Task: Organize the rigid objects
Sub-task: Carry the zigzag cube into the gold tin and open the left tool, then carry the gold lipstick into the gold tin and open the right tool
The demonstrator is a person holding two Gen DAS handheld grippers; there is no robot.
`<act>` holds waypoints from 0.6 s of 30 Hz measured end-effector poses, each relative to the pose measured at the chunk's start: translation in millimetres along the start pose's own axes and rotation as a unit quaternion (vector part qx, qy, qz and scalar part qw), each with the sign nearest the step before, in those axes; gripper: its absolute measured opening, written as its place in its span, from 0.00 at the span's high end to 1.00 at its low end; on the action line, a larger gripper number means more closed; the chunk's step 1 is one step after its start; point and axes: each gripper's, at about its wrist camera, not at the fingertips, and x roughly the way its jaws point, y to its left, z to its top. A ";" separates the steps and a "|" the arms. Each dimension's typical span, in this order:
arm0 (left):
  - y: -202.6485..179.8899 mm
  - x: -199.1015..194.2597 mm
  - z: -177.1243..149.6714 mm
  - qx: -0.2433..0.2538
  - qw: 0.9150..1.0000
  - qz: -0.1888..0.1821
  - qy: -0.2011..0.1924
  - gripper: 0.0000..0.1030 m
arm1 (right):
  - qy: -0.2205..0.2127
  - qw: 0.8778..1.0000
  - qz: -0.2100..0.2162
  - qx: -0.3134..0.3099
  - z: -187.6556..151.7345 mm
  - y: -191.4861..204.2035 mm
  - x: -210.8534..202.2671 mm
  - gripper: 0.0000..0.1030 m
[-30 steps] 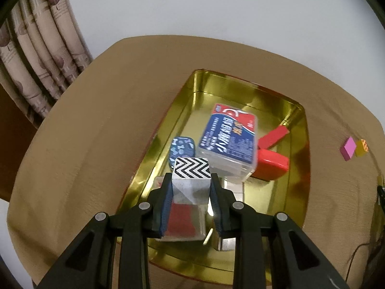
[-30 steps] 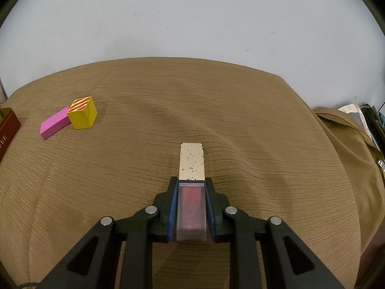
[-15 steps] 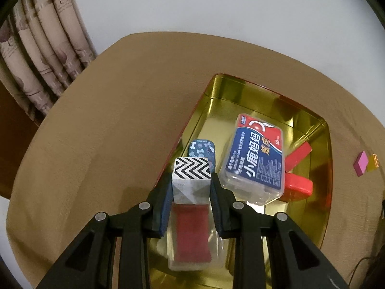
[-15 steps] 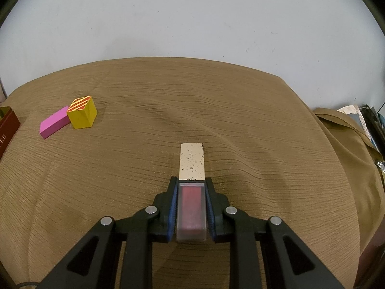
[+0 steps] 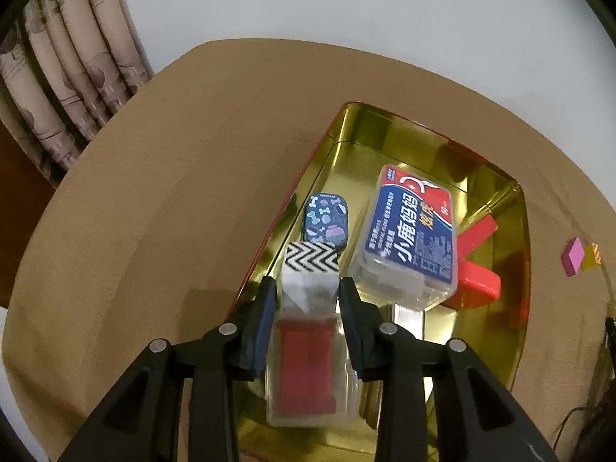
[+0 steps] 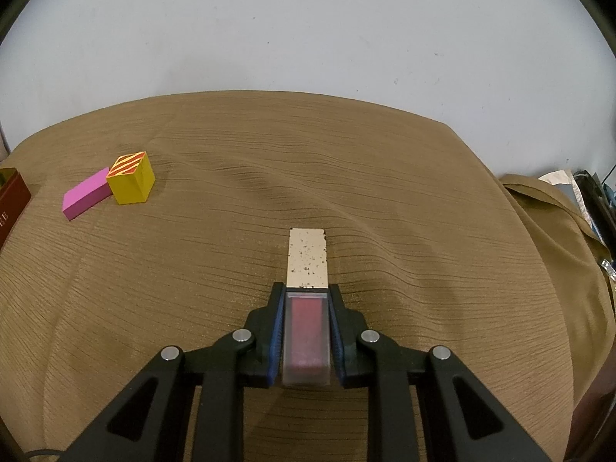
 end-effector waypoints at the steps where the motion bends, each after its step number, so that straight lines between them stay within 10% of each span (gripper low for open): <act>1: -0.3 -3.4 -1.3 -0.001 1.000 -0.002 -0.003 0.67 | 0.000 1.000 0.000 0.000 0.0 -0.2 0.3 0.79; 18: 3.2 -59.8 -49.4 0.036 0.995 0.054 -0.076 0.36 | -0.001 1.000 -0.007 -0.013 1.7 1.2 2.9 0.79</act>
